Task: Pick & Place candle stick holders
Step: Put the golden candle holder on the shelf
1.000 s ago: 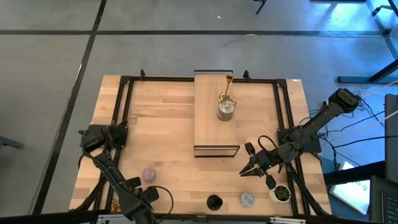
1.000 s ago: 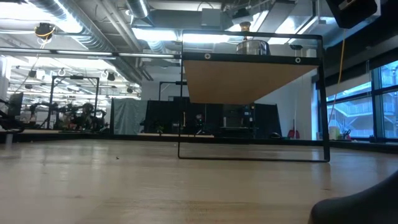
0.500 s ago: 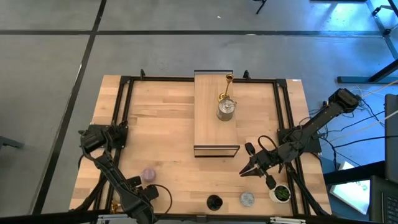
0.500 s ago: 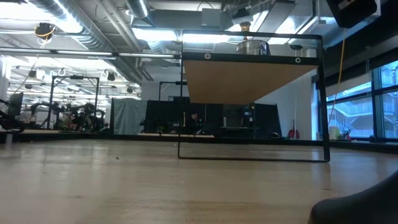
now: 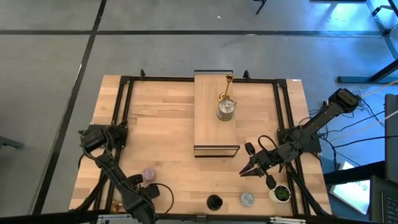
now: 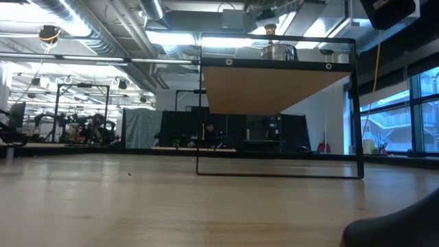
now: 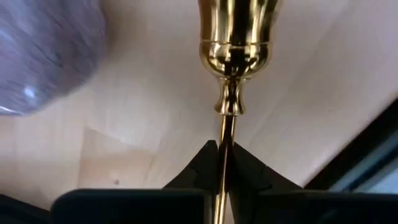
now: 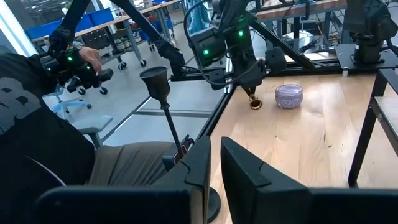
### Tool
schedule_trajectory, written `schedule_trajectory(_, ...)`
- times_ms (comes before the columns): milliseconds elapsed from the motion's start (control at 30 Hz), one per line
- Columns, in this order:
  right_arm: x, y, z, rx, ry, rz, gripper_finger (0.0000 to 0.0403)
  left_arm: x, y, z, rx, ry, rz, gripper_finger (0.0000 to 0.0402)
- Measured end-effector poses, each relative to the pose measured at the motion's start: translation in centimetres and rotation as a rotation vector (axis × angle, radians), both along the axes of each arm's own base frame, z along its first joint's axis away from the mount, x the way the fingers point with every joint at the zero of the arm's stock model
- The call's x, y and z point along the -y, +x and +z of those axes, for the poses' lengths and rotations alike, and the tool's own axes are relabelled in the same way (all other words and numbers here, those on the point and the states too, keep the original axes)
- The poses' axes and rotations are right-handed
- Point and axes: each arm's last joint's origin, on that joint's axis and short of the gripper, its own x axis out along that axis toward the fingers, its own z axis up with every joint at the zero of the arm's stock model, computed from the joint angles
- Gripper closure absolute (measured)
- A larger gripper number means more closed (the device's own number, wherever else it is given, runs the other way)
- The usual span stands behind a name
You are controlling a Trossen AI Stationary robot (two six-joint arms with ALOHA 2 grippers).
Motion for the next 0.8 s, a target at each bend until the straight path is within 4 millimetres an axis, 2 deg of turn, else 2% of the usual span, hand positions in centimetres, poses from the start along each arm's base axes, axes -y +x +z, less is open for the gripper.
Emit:
schedule_trajectory(133,0.0,0.0,0.0,0.004,0.000,-0.001,0.0363,-0.1,0.4,2.6,0.107,0.007,0.012,0.0390)
schedule_trajectory(267,0.0,0.0,0.1,0.015,-0.015,0.002,0.0363,-0.2,0.5,6.6,0.258,0.018,0.024,0.0391)
schedule_trajectory(400,0.0,0.0,0.1,0.028,-0.035,-0.003,0.0363,-0.8,0.5,11.2,0.515,0.111,-0.038,0.0391)
schedule_trajectory(533,0.0,0.0,0.2,0.051,-0.051,-0.003,0.0363,-1.8,0.6,15.1,0.821,0.306,-0.143,0.0391)
schedule_trajectory(667,0.1,0.2,0.9,0.129,-0.064,-0.038,0.0363,-3.0,1.0,17.5,1.034,0.518,-0.204,0.0391)
schedule_trajectory(800,0.1,0.2,1.7,0.254,-0.127,-0.033,0.0363,-4.2,2.0,18.6,1.118,0.682,-0.215,0.0391)
